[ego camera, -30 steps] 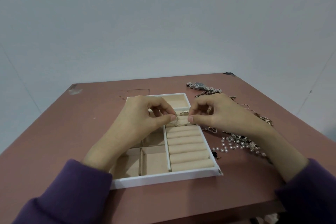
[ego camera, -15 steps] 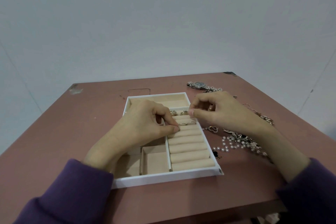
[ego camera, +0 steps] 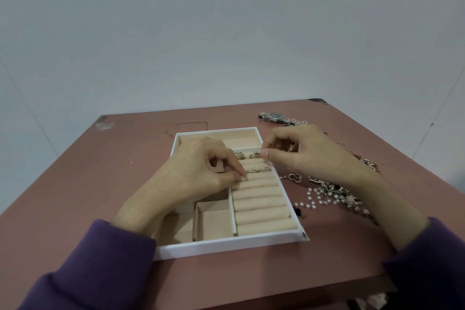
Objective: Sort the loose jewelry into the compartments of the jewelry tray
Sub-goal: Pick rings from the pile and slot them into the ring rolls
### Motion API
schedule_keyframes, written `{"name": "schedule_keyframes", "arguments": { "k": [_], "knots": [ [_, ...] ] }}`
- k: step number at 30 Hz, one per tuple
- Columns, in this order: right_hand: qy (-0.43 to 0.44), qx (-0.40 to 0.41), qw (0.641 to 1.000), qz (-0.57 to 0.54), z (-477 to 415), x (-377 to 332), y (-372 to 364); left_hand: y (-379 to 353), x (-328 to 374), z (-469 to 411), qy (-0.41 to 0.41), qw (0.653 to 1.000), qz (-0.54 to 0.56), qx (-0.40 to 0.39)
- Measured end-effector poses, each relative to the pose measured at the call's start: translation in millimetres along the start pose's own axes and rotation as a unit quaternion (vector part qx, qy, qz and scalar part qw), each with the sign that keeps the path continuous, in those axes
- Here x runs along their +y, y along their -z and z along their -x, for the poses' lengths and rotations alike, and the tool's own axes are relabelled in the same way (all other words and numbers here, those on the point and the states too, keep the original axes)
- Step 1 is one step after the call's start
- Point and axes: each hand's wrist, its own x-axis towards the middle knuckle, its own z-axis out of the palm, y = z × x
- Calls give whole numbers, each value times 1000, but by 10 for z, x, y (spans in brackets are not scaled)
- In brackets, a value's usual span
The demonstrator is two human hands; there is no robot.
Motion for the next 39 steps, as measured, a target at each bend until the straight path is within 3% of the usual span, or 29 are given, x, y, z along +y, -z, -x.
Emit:
{"name": "schedule_keyframes", "arguments": {
  "k": [13, 21, 32, 35, 39],
  "knots": [
    [-7, 2, 1000, -7, -1, 19, 12, -8, -21, 5, 5, 1000, 11, -20],
    [-38, 73, 994, -66, 91, 156, 221, 18, 125, 16, 3, 998, 69, 0],
    [-101, 174, 978, 50, 269, 690, 556, -407, 575, -387, -34, 999, -39, -19],
    [-119, 164, 965, 169, 221, 809, 550, -560, 628, -543, -31, 998, -56, -5],
    [-145, 148, 956, 209, 186, 879, 522, -699, 653, -747, -17, 995, -101, -14]
  ]
}}
